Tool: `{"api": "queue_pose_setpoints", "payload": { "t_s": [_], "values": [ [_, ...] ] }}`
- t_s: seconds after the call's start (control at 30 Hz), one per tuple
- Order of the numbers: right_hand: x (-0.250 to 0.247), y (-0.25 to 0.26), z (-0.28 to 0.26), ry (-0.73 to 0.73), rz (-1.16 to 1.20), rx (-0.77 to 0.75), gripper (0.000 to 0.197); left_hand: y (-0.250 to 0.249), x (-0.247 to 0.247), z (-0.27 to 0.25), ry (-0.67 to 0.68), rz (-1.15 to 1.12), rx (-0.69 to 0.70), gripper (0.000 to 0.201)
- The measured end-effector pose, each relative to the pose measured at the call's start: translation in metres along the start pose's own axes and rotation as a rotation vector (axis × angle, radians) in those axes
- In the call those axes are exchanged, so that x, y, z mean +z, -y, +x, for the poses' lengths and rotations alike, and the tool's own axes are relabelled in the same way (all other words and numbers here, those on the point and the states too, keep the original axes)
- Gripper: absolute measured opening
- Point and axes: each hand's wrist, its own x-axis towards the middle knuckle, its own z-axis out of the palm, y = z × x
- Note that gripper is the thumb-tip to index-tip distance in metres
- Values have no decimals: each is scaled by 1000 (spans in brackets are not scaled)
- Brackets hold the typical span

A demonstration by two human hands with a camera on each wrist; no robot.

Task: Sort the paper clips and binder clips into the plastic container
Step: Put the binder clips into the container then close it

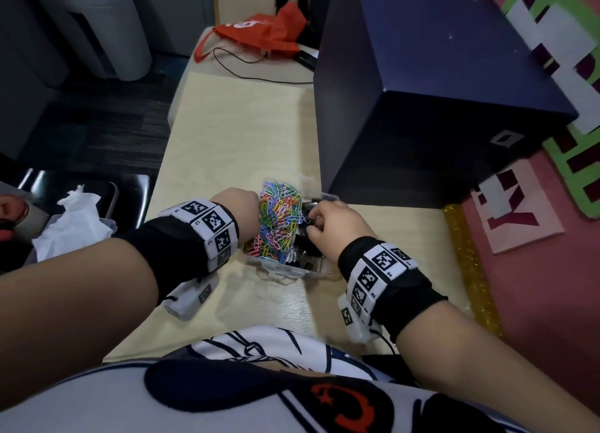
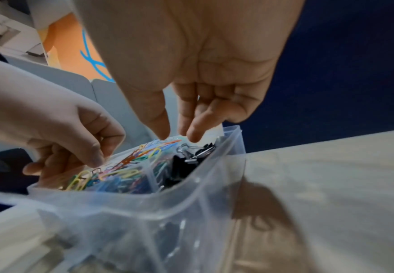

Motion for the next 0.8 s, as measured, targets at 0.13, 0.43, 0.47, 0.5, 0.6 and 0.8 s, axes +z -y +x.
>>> {"api": "queue_pose_setpoints", "payload": {
  "t_s": [0.13, 0.43, 0.47, 0.5, 0.6, 0.8],
  "values": [
    [7, 11, 3, 55, 20, -27, 32, -2, 1, -3, 21, 7, 21, 9],
    [6, 18, 3, -29, 88, -157, 30, -2, -2, -7, 34, 3, 28, 9],
    [4, 13, 4, -52, 72, -109, 30, -1, -3, -8, 44, -3, 30, 9],
    [3, 7, 5, -65, 39, -55, 31, 0, -3, -8, 42, -7, 29, 9],
    [4, -7, 3, -3, -113, -6, 46, 1, 0, -11, -62, -36, 21, 18],
    [7, -11, -6, 29, -192, -72, 51, -10, 23, -14, -397, 178, 420, 41]
  ]
}}
